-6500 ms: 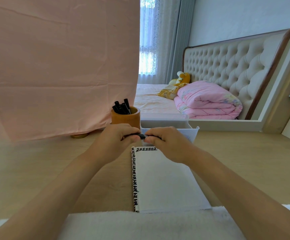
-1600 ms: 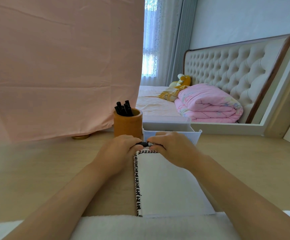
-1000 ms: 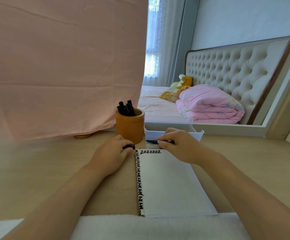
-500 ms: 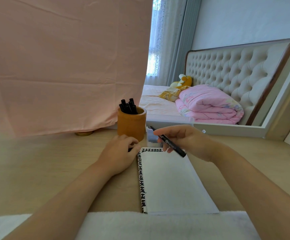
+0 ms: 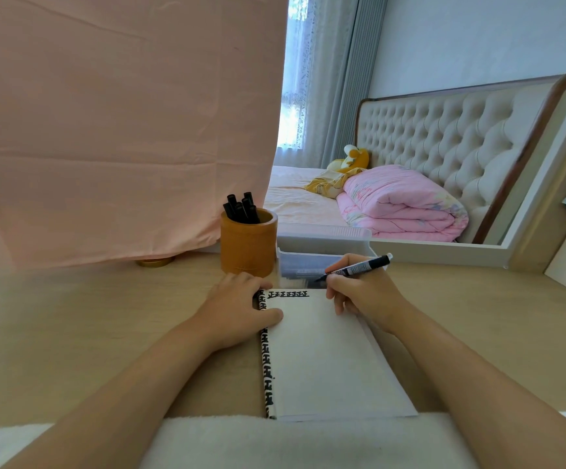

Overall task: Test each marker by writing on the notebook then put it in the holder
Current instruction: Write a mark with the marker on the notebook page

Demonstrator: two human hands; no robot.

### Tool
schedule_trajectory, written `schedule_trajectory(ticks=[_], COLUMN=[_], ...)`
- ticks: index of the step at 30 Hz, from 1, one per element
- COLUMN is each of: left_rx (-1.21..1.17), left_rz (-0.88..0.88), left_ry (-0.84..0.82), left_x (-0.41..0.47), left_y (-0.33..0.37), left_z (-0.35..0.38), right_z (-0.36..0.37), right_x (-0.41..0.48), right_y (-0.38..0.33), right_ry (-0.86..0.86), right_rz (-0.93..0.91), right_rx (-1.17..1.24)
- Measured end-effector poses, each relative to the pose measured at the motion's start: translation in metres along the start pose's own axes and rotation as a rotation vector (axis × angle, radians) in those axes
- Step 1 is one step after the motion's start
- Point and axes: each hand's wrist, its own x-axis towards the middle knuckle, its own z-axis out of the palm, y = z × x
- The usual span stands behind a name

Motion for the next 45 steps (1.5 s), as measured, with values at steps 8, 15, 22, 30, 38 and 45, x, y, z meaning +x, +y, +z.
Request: schedule_trajectory(ticks=[8,15,22,30,38,45], left_rx=[0.007,0.008,0.015,0.019,0.025,0.022], left_rz=[-0.019,-0.025,-0.019,-0.020,-0.020,-0.023], left_ry=[0.005,0.001,0.010,0.006,0.000,-0.009], left_x=[0.001,0.001,0.001,0.000,-0.001,-0.001], left_y=[0.001,0.001,0.002,0.002,0.003,0.002], left_z=[0.002,0.003,0.002,0.002,0.001,0.001], right_z=[0.007,0.010,0.010,0.010,0.009,0.008], right_x=[0.003,0.006,0.008,0.008,0.007,0.007], right_y=[0.009,0.013,0.015,0.015,0.016,0.015], right_ry=[0.040,0.050,0.043,0.036,0.014,0.017], right_rz=[-0.016,-0.011,-0.004,-0.036,-0.079,-0.048], right_rx=[-0.161,-0.143,-0.230,-0.291,-0.293,-0.265])
